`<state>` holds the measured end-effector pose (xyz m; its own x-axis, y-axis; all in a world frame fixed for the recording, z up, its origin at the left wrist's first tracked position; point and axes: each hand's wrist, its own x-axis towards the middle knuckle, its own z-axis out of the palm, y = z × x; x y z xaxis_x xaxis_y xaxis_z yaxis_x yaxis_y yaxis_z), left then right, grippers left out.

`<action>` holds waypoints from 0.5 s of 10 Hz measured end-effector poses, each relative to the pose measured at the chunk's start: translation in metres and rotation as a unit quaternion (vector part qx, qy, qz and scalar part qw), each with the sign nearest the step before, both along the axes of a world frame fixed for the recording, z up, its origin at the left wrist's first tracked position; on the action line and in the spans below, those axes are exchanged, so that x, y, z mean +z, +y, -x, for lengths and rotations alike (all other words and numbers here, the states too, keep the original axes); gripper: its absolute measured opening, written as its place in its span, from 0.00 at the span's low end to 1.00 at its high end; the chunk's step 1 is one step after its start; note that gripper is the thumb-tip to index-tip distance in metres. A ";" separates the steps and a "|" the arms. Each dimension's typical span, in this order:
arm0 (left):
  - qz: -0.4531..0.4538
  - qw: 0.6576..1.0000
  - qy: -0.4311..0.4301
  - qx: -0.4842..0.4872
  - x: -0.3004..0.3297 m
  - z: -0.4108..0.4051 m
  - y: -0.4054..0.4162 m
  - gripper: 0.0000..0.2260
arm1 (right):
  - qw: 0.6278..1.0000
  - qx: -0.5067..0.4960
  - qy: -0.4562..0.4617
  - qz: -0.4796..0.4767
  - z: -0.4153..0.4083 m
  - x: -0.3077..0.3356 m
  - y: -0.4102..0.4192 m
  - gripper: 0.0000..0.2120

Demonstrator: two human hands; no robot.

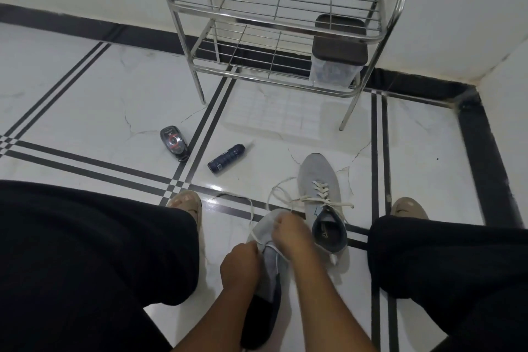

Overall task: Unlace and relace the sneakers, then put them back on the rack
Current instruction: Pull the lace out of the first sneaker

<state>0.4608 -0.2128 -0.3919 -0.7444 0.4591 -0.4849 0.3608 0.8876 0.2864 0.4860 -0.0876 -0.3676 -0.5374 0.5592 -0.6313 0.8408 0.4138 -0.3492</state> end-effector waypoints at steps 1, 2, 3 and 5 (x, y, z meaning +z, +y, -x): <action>-0.005 1.000 -0.001 0.007 0.001 0.003 0.001 0.09 | 0.994 0.084 -0.033 -0.061 -0.016 -0.023 -0.032 0.12; 0.001 1.000 -0.013 0.015 0.000 0.002 0.000 0.09 | 0.997 0.053 -0.022 -0.058 -0.020 -0.035 -0.037 0.12; 0.009 0.999 -0.009 0.030 -0.002 0.002 -0.002 0.10 | 0.971 -0.218 0.037 0.089 -0.006 -0.021 -0.014 0.14; 0.013 1.000 -0.014 0.023 -0.003 0.003 0.000 0.09 | 0.656 -0.616 0.360 0.244 0.014 0.031 0.037 0.06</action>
<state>0.4581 -0.2126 -0.3953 -0.7507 0.4122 -0.5162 0.3121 0.9100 0.2727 0.4717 -0.0504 -0.3366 -0.1246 0.6753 -0.7270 -0.0245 -0.7346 -0.6781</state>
